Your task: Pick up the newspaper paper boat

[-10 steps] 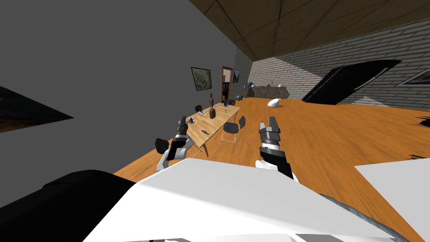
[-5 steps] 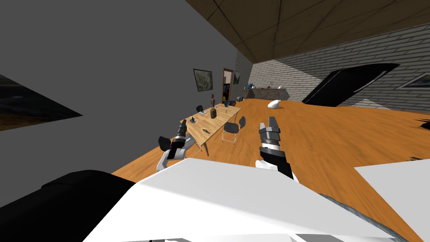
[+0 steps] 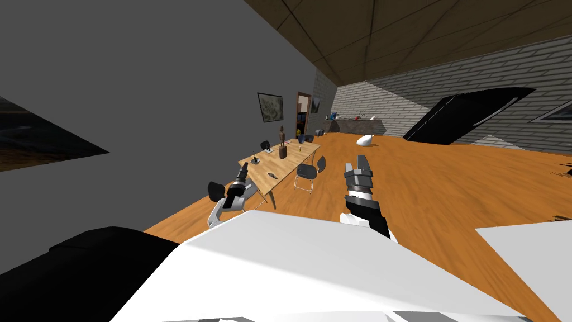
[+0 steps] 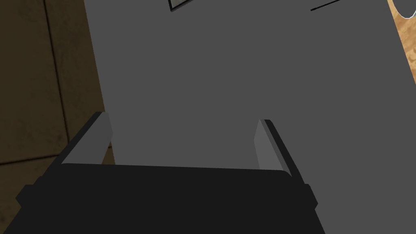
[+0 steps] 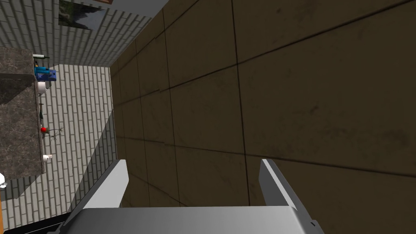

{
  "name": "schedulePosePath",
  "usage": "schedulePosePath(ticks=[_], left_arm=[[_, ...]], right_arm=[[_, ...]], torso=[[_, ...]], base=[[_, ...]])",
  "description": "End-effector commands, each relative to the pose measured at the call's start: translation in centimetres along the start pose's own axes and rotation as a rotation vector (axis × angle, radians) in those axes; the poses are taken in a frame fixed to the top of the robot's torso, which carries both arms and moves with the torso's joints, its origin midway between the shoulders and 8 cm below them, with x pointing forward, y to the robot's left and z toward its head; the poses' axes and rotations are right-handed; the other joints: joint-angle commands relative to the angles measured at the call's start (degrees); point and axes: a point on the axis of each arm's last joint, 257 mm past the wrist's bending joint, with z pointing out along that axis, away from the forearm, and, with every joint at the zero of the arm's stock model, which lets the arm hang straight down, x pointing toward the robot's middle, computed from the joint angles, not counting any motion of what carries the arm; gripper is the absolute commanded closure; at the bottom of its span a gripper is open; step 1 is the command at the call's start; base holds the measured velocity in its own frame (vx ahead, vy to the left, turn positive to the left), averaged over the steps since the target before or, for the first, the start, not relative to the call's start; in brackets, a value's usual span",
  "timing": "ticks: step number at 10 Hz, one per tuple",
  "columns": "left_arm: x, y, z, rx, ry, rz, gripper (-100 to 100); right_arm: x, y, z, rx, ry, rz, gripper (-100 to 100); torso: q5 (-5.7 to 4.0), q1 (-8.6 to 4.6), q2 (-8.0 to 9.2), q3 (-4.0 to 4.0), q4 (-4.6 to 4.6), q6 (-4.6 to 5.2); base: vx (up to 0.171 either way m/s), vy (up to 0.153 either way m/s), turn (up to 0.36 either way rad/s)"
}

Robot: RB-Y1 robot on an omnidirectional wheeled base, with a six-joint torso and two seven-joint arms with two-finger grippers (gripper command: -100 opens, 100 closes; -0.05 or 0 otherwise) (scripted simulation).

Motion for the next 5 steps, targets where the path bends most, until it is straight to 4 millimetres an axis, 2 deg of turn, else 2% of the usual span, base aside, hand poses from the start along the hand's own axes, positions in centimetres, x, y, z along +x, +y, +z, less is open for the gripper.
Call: schedulePosePath(ticks=[1, 2, 3, 4, 5], left_arm=[[0.0, 1.7, 0.1, -0.034, 0.009, 0.019, -100], [-0.1, 3.5, 0.4, -0.073, 0.02, 0.049, -100], [-0.4, 5.1, 0.7, -0.108, 0.031, 0.08, -100], [-0.2, 5.9, 0.5, -0.123, 0.035, 0.079, -100], [-0.5, 7.9, 0.6, -0.167, 0.048, 0.109, -100]], right_arm=[[0.0, 0.0, 0.0, 0.0, 0.0, 0.0, 0], [0.0, 0.0, 0.0, 0.0, 0.0, 0.0, 0], [0.0, 0.0, 0.0, 0.0, 0.0, 0.0, 0], [0.0, 0.0, 0.0, 0.0, 0.0, 0.0, 0], [0.0, 0.0, 0.0, 0.0, 0.0, 0.0, 0]], torso=[[0.0, 0.0, 0.0, 0.0, 0.0, 0.0], [0.0, 0.04, 0.02, 0.01, 0.0, 0.01], [0.0, 0.02, 0.07, 0.03, 0.01, 0.01], [-0.03, -0.12, -0.07, -0.04, -0.01, 0.0], [-0.03, -0.11, -0.1, -0.06, -0.03, 0.01]], base=[[0.072, -0.086, 0.02], [0.053, -0.091, 0.016], [0.112, -0.142, 0.028], [0.113, -0.124, 0.027], [0.126, -0.113, 0.019]])
